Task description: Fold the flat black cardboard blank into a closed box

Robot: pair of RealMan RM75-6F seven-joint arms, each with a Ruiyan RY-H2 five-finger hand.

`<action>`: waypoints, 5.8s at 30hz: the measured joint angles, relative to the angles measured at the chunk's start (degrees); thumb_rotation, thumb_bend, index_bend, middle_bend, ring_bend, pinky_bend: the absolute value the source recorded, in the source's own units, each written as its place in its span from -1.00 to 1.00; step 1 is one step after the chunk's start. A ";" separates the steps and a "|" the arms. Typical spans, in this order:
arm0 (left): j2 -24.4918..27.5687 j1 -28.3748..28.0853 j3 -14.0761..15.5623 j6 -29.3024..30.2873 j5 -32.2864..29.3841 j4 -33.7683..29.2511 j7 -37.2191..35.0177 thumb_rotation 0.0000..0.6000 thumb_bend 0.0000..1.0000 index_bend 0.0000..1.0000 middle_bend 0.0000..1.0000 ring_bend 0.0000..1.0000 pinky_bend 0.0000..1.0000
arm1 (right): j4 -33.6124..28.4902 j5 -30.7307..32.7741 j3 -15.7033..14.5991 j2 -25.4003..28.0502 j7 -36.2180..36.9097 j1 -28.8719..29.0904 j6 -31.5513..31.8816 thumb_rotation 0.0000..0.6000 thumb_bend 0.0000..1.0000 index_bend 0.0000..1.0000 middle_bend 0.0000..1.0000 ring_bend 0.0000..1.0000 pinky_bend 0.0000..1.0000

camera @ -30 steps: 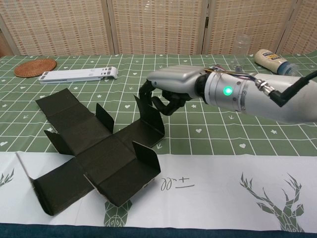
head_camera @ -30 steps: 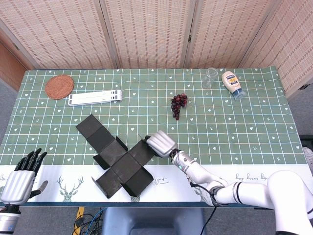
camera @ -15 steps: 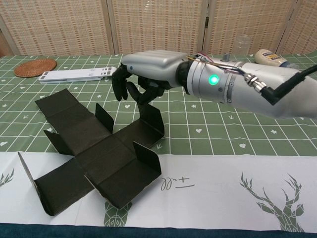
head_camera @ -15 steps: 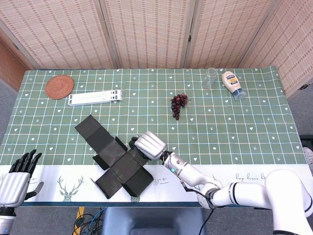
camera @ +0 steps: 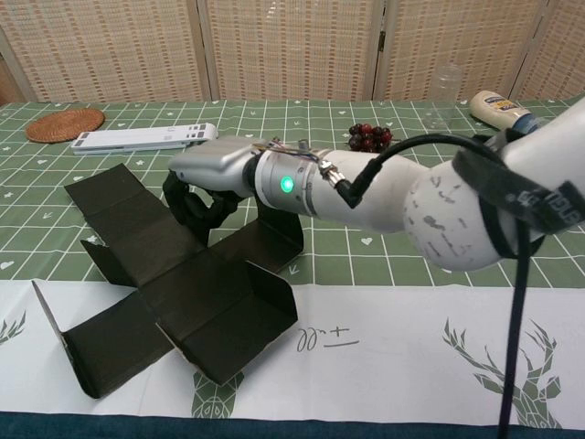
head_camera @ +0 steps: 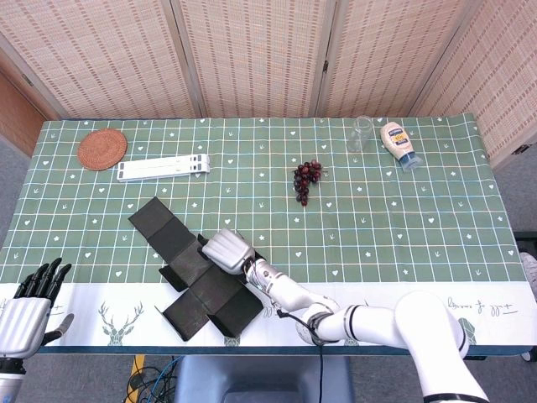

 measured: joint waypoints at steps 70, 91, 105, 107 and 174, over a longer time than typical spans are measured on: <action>0.16 -18.46 2.90 -10.60 26.06 3.57 -16.58 1.00 -0.48 -0.37 -0.56 0.60 0.64 | -8.10 18.08 -6.40 14.21 -8.01 0.09 1.20 1.00 0.64 -0.12 -0.09 0.80 1.00; -3.95 -32.34 6.38 -27.89 28.06 1.00 -13.00 1.00 -0.48 -0.54 -0.69 0.61 0.64 | -5.55 20.22 -7.51 12.00 -5.23 3.00 -1.99 1.00 0.67 -0.12 -0.09 0.80 1.00; -6.68 -33.79 7.41 -30.88 23.95 2.78 -7.81 1.00 -0.48 -0.51 -0.69 0.61 0.64 | -4.07 17.38 -5.82 10.95 -0.79 2.39 -0.94 1.00 0.68 -0.12 -0.08 0.80 1.00; -6.82 -33.87 7.63 -30.77 23.62 2.74 -7.55 1.00 -0.48 -0.51 -0.69 0.60 0.64 | -4.06 16.43 -5.12 10.90 0.78 2.17 -1.17 1.00 0.68 -0.12 -0.09 0.80 1.00; -3.72 -30.37 3.43 -28.37 6.64 4.73 7.83 1.00 -0.48 -0.50 -0.66 0.56 0.65 | -30.29 9.29 -14.45 23.65 -3.15 -3.95 7.99 1.00 -0.24 -0.12 -0.04 0.80 1.00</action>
